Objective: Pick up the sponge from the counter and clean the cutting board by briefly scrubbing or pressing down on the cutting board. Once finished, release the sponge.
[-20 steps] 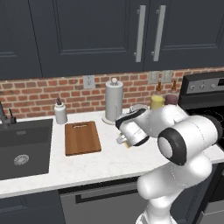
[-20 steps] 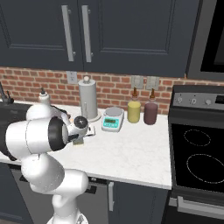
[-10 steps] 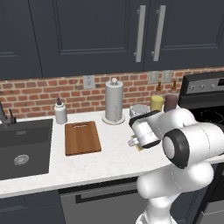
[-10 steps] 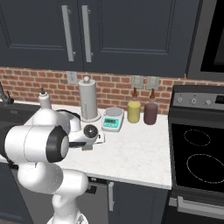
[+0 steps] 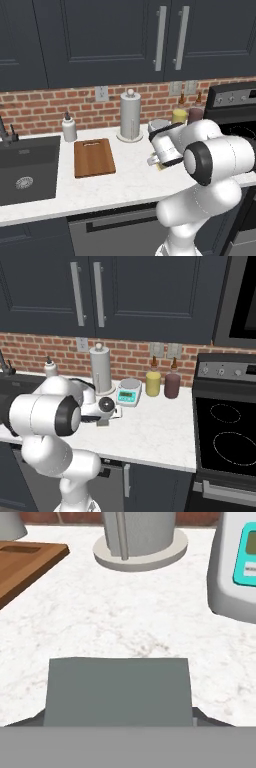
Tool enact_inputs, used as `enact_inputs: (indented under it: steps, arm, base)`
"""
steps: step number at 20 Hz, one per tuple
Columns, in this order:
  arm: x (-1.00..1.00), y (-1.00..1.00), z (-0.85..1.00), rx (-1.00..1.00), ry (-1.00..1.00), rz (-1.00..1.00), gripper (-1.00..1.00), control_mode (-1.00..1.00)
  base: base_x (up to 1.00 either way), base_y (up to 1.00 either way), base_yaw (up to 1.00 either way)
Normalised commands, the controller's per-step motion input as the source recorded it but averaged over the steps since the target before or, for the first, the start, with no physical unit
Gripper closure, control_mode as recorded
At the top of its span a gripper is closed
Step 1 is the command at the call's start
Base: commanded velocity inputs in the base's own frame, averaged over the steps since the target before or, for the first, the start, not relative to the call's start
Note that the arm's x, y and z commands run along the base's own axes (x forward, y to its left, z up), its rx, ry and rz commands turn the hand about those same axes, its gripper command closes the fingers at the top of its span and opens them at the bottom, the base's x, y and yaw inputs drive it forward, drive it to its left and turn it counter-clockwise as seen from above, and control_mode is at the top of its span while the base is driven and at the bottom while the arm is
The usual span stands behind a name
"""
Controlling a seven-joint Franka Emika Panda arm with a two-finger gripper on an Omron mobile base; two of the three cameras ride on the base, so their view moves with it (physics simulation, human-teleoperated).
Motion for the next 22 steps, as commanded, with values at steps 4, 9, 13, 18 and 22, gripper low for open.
enact_inputs:
  steps: [4,9,13,18,22]
  arm:
    - [0.15,-0.03,0.00,0.00,-0.01,0.00,-1.00,-1.00]
    - [0.06,-0.05,-0.01,0.00,-0.01,0.00,-1.00,-1.00]
    - [-0.02,-0.11,0.07,0.00,-0.05,0.00,-1.00,-1.00]
    - [-0.52,-0.02,0.74,0.00,-0.28,0.00,-1.00,-1.00]
    - [-0.83,0.00,0.77,0.00,-0.40,0.00,-1.00,-1.00]
  base:
    - [0.00,0.00,0.00]
    - [0.00,0.00,0.00]
    - [0.00,0.00,0.00]
    - [0.00,0.00,0.00]
    - [0.00,0.00,0.00]
